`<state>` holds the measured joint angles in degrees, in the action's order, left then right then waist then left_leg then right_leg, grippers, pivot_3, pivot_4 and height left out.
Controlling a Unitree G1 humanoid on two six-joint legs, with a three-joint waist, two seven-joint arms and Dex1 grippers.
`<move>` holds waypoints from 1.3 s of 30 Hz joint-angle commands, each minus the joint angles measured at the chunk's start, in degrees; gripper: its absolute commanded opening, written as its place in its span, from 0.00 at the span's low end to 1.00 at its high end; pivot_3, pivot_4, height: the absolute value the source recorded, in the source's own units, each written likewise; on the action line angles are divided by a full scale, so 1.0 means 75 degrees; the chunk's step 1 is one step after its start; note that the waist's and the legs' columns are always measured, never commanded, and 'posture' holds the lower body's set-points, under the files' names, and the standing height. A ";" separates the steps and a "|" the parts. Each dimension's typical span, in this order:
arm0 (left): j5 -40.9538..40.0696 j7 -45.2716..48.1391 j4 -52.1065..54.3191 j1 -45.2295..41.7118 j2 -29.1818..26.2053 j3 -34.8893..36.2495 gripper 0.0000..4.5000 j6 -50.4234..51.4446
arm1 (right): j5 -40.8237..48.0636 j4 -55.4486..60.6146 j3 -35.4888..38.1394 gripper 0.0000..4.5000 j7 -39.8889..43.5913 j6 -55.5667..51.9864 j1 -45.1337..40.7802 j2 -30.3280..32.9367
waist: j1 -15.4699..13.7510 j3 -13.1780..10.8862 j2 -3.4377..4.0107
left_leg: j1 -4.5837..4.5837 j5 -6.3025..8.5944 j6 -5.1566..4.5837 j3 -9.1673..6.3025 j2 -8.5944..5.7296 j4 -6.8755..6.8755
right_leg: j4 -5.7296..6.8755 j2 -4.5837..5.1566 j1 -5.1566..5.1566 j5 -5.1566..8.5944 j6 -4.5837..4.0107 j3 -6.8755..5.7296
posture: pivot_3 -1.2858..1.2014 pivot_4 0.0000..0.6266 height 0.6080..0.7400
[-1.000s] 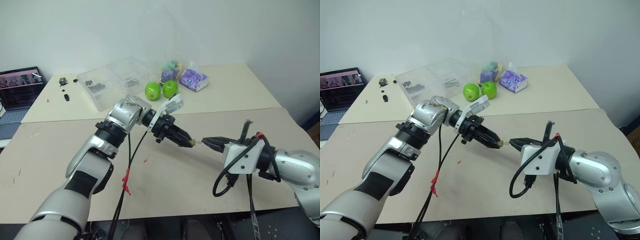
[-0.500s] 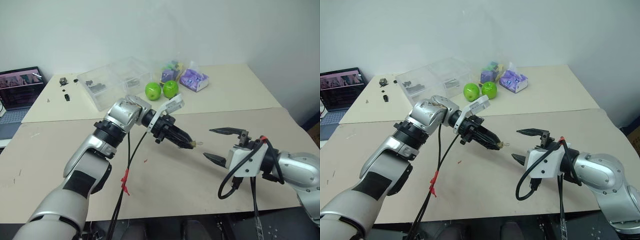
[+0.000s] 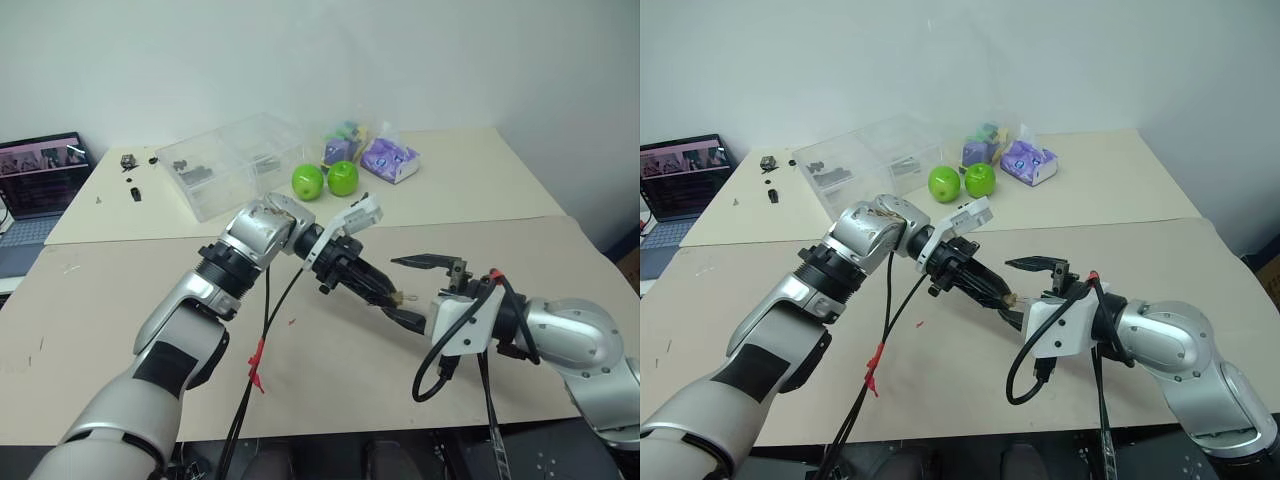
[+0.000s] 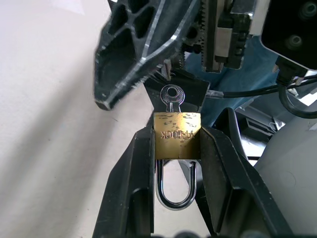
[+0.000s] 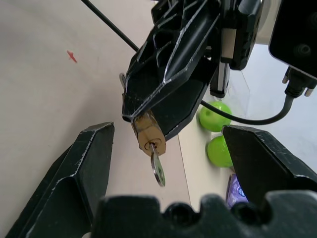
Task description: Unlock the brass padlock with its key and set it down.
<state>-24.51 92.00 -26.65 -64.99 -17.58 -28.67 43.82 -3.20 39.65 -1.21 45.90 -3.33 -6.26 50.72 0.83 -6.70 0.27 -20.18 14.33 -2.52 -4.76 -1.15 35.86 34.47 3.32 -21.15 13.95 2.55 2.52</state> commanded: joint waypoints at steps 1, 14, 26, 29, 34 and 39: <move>-0.0166 0.0067 0.0157 -0.0314 -0.0103 0.0000 0.21 -0.0130 | 0.0020 0.0279 0.0263 0.91 -0.0004 0.0023 0.0043 -0.0004 | 0.0001 0.0000 0.0000 | 0.0000 0.0000 0.0000 0.0000 0.0000 0.0000 | 0.0000 0.0000 0.0000 0.0000 0.0000 0.0000 | 0.52 0.24 1.00; -0.0371 0.0067 -0.0034 -0.0479 -0.0182 -0.0302 0.21 -0.0391 | 0.0106 0.0666 0.0748 0.62 0.0099 -0.0117 0.0584 0.0056 | -0.0002 -0.0002 -0.0003 | -0.0001 0.0001 -0.0002 0.0001 -0.0001 0.0000 | -0.0001 0.0001 0.0000 0.0001 -0.0001 0.0000 | 0.52 0.24 1.00; -0.0486 0.0067 0.0065 -0.0434 -0.0253 -0.0410 0.21 -0.0444 | 0.0073 0.0792 0.0799 0.01 0.0122 -0.0142 0.0629 -0.0017 | 0.0003 -0.0003 -0.0004 | 0.0000 0.0002 -0.0004 0.0002 0.0000 0.0000 | -0.0002 0.0000 0.0000 0.0002 -0.0003 0.0000 | 0.52 0.24 1.00; -0.0481 0.0067 0.0079 -0.0423 -0.0250 -0.0407 0.21 -0.0433 | 0.0043 0.0810 0.0816 0.01 0.0102 -0.0148 0.0597 -0.0015 | 0.0002 -0.0003 -0.0004 | -0.0001 0.0002 -0.0004 0.0002 0.0000 0.0000 | -0.0003 0.0000 0.0000 0.0002 -0.0003 0.0000 | 0.52 0.24 1.00; -0.0456 0.0067 0.0041 -0.0423 -0.0216 -0.0397 0.21 -0.0454 | 0.0128 0.0838 0.0830 0.01 0.0117 -0.0247 0.0589 -0.0032 | 0.0003 -0.0003 -0.0005 | -0.0001 0.0002 -0.0004 0.0002 0.0000 0.0000 | -0.0003 0.0000 0.0000 0.0002 -0.0003 0.0000 | 0.52 0.24 1.00; -0.0481 0.0067 0.0099 -0.0408 -0.0198 -0.0388 0.21 -0.0414 | 0.0178 0.0922 0.0855 0.37 0.0103 -0.0369 0.0540 -0.0065 | 0.0003 -0.0003 -0.0005 | -0.0001 0.0002 -0.0004 0.0002 0.0000 0.0000 | -0.0003 0.0000 0.0000 0.0002 -0.0003 0.0000 | 0.52 0.24 1.00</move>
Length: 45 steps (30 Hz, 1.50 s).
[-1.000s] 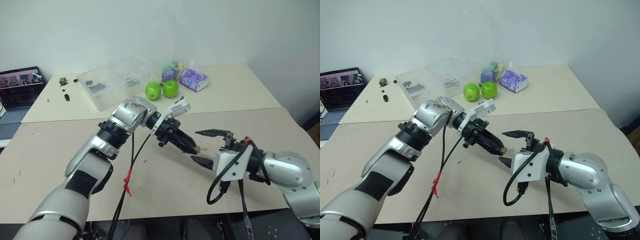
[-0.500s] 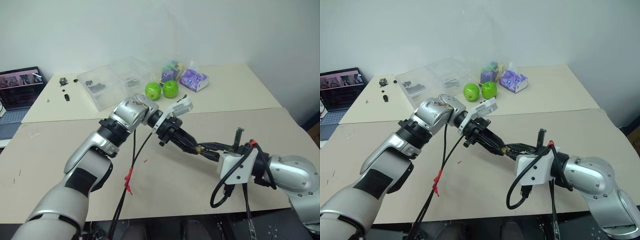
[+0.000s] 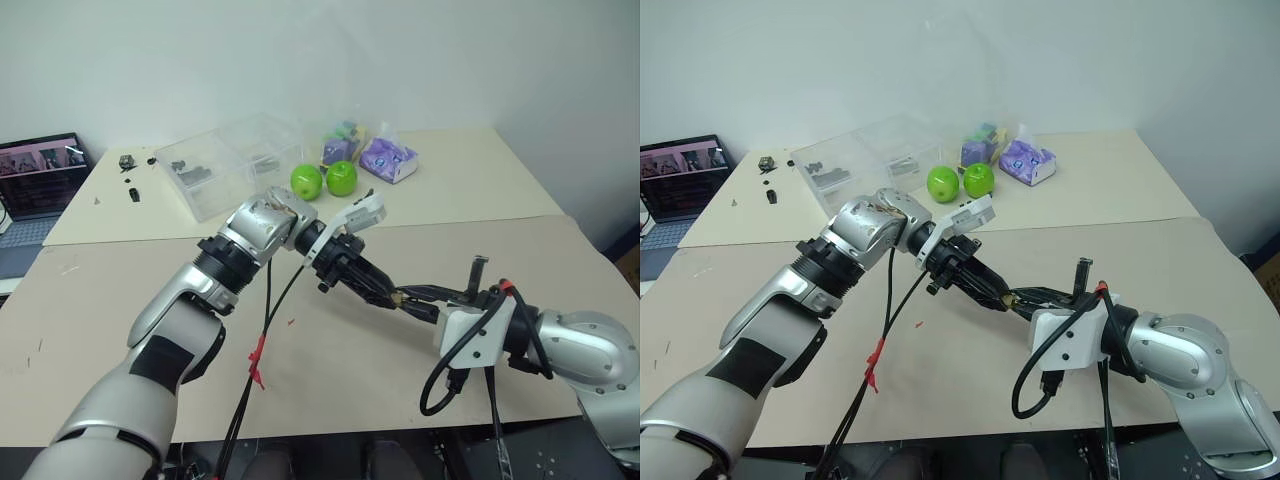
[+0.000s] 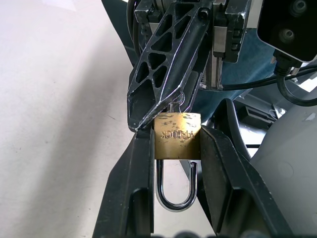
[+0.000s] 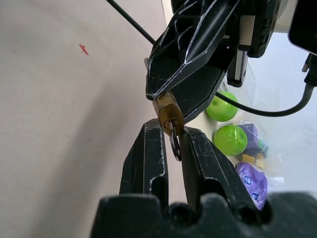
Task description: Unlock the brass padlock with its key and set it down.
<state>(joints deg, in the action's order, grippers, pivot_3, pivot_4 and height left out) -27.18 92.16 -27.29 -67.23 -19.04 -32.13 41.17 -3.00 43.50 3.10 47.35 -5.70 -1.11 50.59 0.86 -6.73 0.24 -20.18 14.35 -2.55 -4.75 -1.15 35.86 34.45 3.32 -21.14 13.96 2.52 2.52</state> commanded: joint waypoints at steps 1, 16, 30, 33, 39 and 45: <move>-0.0127 0.0045 0.0196 -0.0101 -0.0005 0.0073 0.21 -0.0055 | 0.0137 0.0432 0.0282 0.44 -0.0089 -0.0071 -0.0150 -0.0050 | -0.0001 0.0000 0.0000 | 0.0000 0.0000 0.0000 0.0000 0.0000 0.0000 | 0.0000 0.0000 0.0000 0.0000 0.0000 0.0000 | 0.52 0.24 1.00; -0.0109 0.0045 0.0054 -0.0094 -0.0037 -0.0002 0.21 -0.0191 | 0.0231 0.0802 0.0545 0.44 0.0000 -0.0195 0.0252 0.0002 | -0.0002 0.0000 -0.0001 | 0.0000 0.0000 0.0000 0.0000 -0.0001 0.0001 | -0.0001 0.0001 0.0001 0.0000 0.0000 0.0000 | 0.52 0.24 1.00; -0.0106 0.0045 0.0036 -0.0127 -0.0029 -0.0070 0.21 -0.0221 | 0.0198 0.0914 0.0192 0.44 -0.0046 -0.0371 0.0154 -0.0090 | -0.0003 -0.0001 -0.0001 | 0.0000 0.0000 0.0000 0.0000 0.0000 0.0000 | -0.0001 0.0000 0.0001 0.0001 -0.0001 0.0000 | 0.52 0.24 1.00; -0.0106 0.0045 0.0052 -0.0137 -0.0010 -0.0043 0.21 -0.0192 | 0.0145 0.0813 0.0096 0.33 -0.0060 -0.0380 0.0091 -0.0104 | -0.0002 -0.0001 -0.0001 | 0.0000 0.0000 -0.0001 0.0000 0.0000 0.0000 | -0.0001 0.0000 0.0001 0.0001 -0.0001 0.0000 | 0.52 0.24 1.00; -0.0128 0.0045 0.0083 -0.0166 -0.0007 -0.0004 0.21 -0.0128 | 0.0061 0.0752 -0.0043 0.05 -0.0067 -0.0372 0.0046 -0.0148 | -0.0005 -0.0001 -0.0002 | 0.0000 0.0000 -0.0001 0.0000 0.0000 0.0000 | -0.0002 0.0000 0.0000 0.0001 -0.0001 -0.0001 | 0.52 0.24 1.00; -0.0101 0.0045 0.0014 -0.0203 0.0019 0.0050 0.21 -0.0128 | -0.0017 0.0737 -0.0125 0.05 -0.0103 -0.0398 0.0002 -0.0216 | -0.0001 -0.0002 -0.0004 | 0.0000 0.0000 0.0000 0.0000 0.0000 0.0000 | -0.0001 0.0000 0.0000 0.0001 -0.0002 -0.0001 | 0.52 0.24 1.00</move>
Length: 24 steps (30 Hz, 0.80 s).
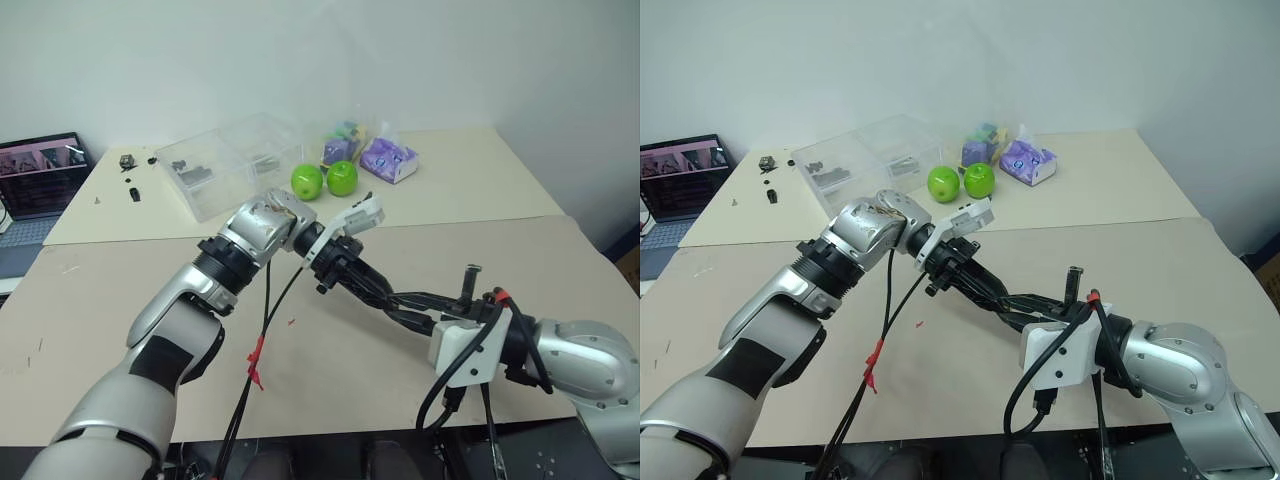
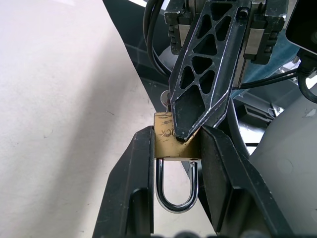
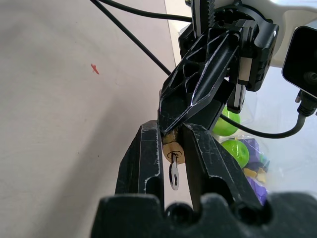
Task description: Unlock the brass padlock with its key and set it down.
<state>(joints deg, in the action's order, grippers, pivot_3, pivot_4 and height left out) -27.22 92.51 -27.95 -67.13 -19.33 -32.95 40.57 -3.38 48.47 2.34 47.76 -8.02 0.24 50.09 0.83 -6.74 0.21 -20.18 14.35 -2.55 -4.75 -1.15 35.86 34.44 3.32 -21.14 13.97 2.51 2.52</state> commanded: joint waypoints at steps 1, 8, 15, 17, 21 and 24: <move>-0.0092 -0.0001 0.0102 -0.0214 0.0059 0.0165 0.21 -0.0046 | 0.0012 0.0075 -0.0041 0.05 -0.0170 -0.0096 -0.0186 -0.0166 | 0.0003 0.0000 0.0000 | 0.0000 0.0000 0.0000 0.0000 0.0000 0.0000 | 0.0000 0.0000 0.0000 0.0000 0.0000 0.0000 | 0.52 0.24 1.00; -0.0108 -0.0001 0.0151 -0.0212 0.0037 0.0197 0.21 -0.0008 | -0.0154 -0.0012 -0.0095 0.05 -0.0175 -0.0059 -0.0255 -0.0230 | 0.0000 0.0000 0.0000 | 0.0000 0.0000 0.0000 0.0000 0.0000 0.0001 | 0.0000 0.0000 0.0000 0.0000 0.0000 0.0000 | 0.52 0.24 1.00; -0.0218 -0.0001 0.0221 -0.0263 -0.0009 0.0268 0.51 0.0215 | -0.0236 -0.0140 -0.0123 0.05 -0.0163 0.0013 -0.0357 -0.0279 | -0.0002 -0.0005 -0.0008 | 0.0000 0.0000 0.0000 0.0000 0.0000 0.0002 | 0.0002 0.0000 0.0000 0.0000 0.0000 -0.0001 | 0.52 0.24 1.00; -0.0246 -0.0001 0.0267 -0.0260 -0.0039 0.0279 0.68 0.0255 | -0.0247 -0.0167 -0.0112 0.05 -0.0169 0.0024 -0.0368 -0.0297 | -0.0002 -0.0006 -0.0009 | 0.0000 0.0000 0.0000 0.0001 -0.0001 0.0002 | 0.0001 0.0002 0.0000 0.0000 0.0000 0.0000 | 0.52 0.24 1.00; -0.0556 -0.0001 0.0534 -0.0240 -0.0250 0.0162 1.00 0.0401 | -0.0243 -0.0205 -0.0060 0.05 -0.0180 0.0040 -0.0340 -0.0311 | 0.0009 -0.0005 -0.0009 | 0.0000 0.0000 0.0000 0.0001 0.0000 0.0001 | 0.0001 0.0001 -0.0001 0.0000 0.0000 0.0000 | 0.52 0.24 1.00; -0.0911 -0.0001 0.0876 -0.0204 -0.0525 0.0029 1.00 0.0462 | -0.0243 -0.0238 -0.0005 0.05 -0.0182 0.0068 -0.0295 -0.0311 | 0.0020 -0.0005 -0.0008 | 0.0000 0.0000 0.0000 0.0000 0.0001 0.0000 | 0.0004 0.0001 -0.0003 0.0000 0.0000 0.0001 | 0.52 0.24 1.00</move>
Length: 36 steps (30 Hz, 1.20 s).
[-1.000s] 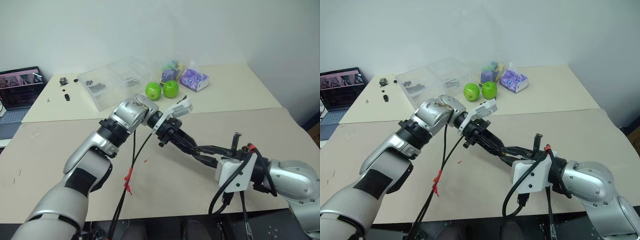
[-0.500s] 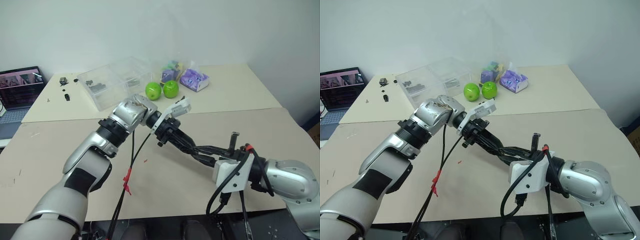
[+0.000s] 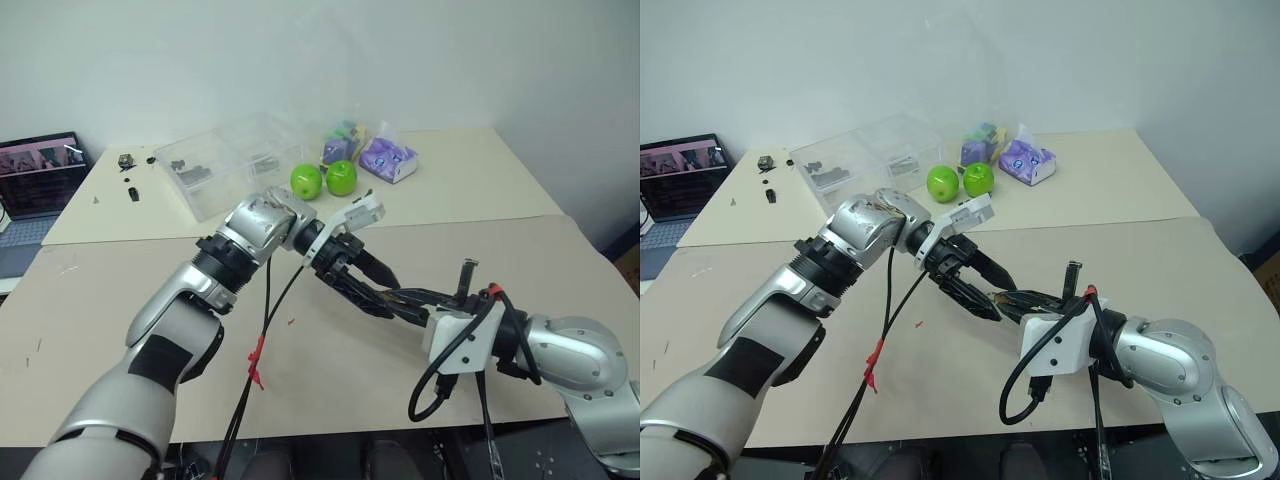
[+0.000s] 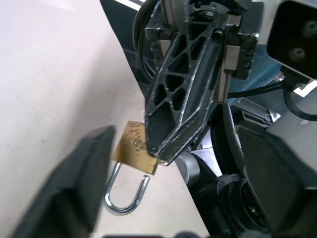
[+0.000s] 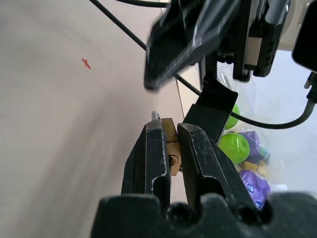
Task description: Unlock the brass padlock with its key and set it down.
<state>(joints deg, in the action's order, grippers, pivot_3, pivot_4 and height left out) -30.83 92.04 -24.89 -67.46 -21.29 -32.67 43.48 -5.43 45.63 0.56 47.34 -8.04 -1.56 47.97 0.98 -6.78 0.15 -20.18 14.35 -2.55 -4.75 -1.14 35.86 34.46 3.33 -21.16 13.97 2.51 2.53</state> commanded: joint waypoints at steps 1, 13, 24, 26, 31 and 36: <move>-0.0433 0.0061 0.0472 -0.0166 -0.0294 0.0016 1.00 0.0064 | 0.0026 0.0129 0.0241 0.05 -0.0125 0.0086 -0.0044 -0.0024 | -0.0005 0.0001 0.0001 | 0.0001 0.0000 0.0000 0.0000 0.0000 0.0000 | 0.0002 0.0000 0.0000 0.0000 0.0000 0.0000 | 0.52 0.24 1.00; 0.0998 -0.0609 -0.2049 -0.0761 0.0088 0.1101 1.00 -0.1321 | 0.0414 -0.0102 0.0577 0.05 -0.0078 -0.0237 -0.0348 -0.0042 | -0.0010 0.0000 -0.0001 | 0.0001 0.0001 -0.0001 0.0001 -0.0003 -0.0002 | -0.0022 -0.0001 0.0001 0.0000 -0.0002 -0.0003 | 0.52 0.24 1.00; 0.1931 -0.1708 -0.2512 -0.0226 0.0523 0.1951 1.00 -0.2159 | 0.1166 0.0034 0.0761 0.05 -0.0095 -0.1217 -0.1286 0.0016 | -0.0043 0.0014 0.0022 | -0.0004 0.0002 -0.0003 -0.0002 -0.0003 -0.0006 | -0.0013 0.0003 -0.0001 -0.0002 -0.0005 -0.0005 | 0.52 0.24 1.00; 0.1893 -0.1730 -0.2223 -0.0080 0.0559 0.2059 1.00 -0.1938 | 0.1221 0.0057 0.0755 0.05 -0.0105 -0.1318 -0.1346 0.0025 | -0.0042 0.0019 0.0031 | -0.0004 0.0002 -0.0004 -0.0002 -0.0002 -0.0007 | -0.0013 0.0003 -0.0001 -0.0002 -0.0005 -0.0004 | 0.52 0.24 1.00; 0.1664 -0.1805 -0.1634 0.0062 0.0588 0.2377 0.84 -0.1242 | 0.1255 -0.0027 0.0852 0.05 -0.0082 -0.1330 -0.1295 0.0105 | -0.0034 0.0024 0.0039 | -0.0003 0.0002 -0.0004 -0.0003 -0.0001 -0.0007 | -0.0003 0.0001 -0.0003 -0.0002 -0.0005 -0.0005 | 0.52 0.24 1.00; 0.1581 -0.1758 -0.1344 0.0030 0.0522 0.2616 0.45 -0.0922 | 0.1211 -0.0122 0.0865 0.05 -0.0105 -0.1207 -0.1157 0.0123 | -0.0016 0.0023 0.0038 | 0.0003 0.0002 -0.0004 -0.0003 0.0000 -0.0006 | 0.0006 -0.0001 -0.0003 -0.0002 -0.0005 -0.0005 | 0.52 0.24 1.00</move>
<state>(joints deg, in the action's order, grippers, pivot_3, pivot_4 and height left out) -18.12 78.50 -36.85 -66.21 -16.65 -14.67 35.90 3.53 43.83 5.31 47.33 -18.13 -10.04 48.61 0.86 -6.61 0.43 -20.16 14.37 -2.58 -4.77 -1.14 35.82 34.52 3.31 -21.19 13.95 2.47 2.50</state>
